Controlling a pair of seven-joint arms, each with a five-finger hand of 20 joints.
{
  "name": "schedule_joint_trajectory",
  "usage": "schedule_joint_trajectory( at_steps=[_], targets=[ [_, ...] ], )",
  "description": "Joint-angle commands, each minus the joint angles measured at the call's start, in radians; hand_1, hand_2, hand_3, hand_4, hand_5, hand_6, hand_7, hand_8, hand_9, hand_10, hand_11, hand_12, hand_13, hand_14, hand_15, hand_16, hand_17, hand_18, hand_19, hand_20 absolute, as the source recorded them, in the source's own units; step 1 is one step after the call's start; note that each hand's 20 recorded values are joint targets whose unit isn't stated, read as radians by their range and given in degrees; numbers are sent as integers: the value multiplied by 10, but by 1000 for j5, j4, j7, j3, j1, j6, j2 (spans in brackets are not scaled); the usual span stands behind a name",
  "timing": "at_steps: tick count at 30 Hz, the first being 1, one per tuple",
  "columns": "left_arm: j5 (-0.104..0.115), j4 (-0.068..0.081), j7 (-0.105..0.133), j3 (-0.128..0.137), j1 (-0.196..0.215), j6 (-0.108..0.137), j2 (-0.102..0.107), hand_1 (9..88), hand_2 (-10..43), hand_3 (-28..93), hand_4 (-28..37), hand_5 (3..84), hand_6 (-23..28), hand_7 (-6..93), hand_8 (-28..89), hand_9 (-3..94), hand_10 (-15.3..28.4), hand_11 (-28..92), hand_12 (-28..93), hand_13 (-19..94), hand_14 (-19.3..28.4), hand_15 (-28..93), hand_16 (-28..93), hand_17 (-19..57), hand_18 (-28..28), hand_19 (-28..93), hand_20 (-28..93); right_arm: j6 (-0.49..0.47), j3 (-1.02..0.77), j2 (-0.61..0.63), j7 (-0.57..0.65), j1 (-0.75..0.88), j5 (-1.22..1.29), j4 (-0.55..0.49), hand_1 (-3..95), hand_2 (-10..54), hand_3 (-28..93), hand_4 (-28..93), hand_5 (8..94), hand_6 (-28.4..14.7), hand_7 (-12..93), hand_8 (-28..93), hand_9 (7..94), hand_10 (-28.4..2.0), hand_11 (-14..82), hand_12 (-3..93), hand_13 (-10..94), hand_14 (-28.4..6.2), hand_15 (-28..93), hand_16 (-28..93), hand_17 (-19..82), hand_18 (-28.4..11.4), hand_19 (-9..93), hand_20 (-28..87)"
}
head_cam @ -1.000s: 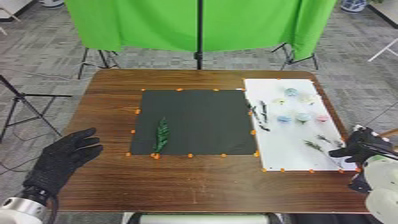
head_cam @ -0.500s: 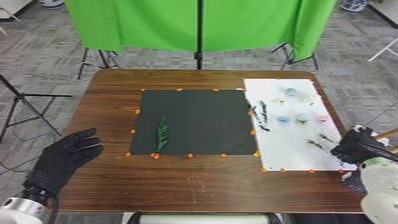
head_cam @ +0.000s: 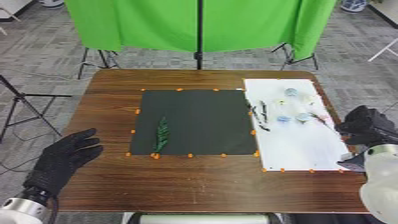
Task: Arrange flowers
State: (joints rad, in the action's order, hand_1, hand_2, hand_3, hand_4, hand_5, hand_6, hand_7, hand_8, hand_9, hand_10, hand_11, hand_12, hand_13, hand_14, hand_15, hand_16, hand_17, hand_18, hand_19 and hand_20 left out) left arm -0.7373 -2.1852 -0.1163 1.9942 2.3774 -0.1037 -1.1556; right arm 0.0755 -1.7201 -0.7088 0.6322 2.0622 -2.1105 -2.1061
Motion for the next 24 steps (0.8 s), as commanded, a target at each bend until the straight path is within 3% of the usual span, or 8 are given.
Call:
schedule_joint_trajectory(
  at_steps=[1,5,9,17,24],
  targets=[
    [0,0,-24,-4,11,14,-9,255,62,763,-276,356,63,315,-156,316,155,402,134,260,177,558,-71,-60,232,616,36,-106,263,-8,-74,-316,29,-59,421,-95,848,-227,779,-13,564,-31,869,-76,615,321,807,-70,788,326,417,-208,932,447],
    [0,2,-36,-4,6,8,-6,255,63,764,-276,356,63,315,-156,316,155,402,134,260,177,559,-71,-60,233,616,36,-190,483,-66,-100,-518,46,-26,427,-95,839,-240,789,-12,544,-34,882,-67,598,319,826,-60,774,322,435,-207,932,454],
    [0,1,-43,-6,6,10,-6,255,63,763,-276,356,63,315,-156,316,155,402,134,260,177,558,-71,-60,232,616,36,-402,651,-184,-99,-679,71,37,424,-95,834,-250,796,-13,525,-20,887,-67,590,323,831,-59,768,327,438,-208,932,459],
    [2,8,-53,-20,-8,10,-3,255,63,762,-276,356,63,314,-156,316,156,401,134,260,177,559,-71,-61,233,616,35,-434,899,-350,-50,-819,-24,218,423,-95,831,-255,802,-14,508,-10,889,-66,583,325,833,-59,764,328,441,-208,932,456],
    [1,10,-56,-28,-7,8,-5,255,63,762,-275,356,63,313,-155,315,156,401,134,259,177,559,-71,-61,232,616,35,-370,975,-408,23,-830,-130,289,421,-95,833,-254,807,-13,500,-10,899,-62,577,323,846,-53,760,325,456,-210,932,463]
  ],
)
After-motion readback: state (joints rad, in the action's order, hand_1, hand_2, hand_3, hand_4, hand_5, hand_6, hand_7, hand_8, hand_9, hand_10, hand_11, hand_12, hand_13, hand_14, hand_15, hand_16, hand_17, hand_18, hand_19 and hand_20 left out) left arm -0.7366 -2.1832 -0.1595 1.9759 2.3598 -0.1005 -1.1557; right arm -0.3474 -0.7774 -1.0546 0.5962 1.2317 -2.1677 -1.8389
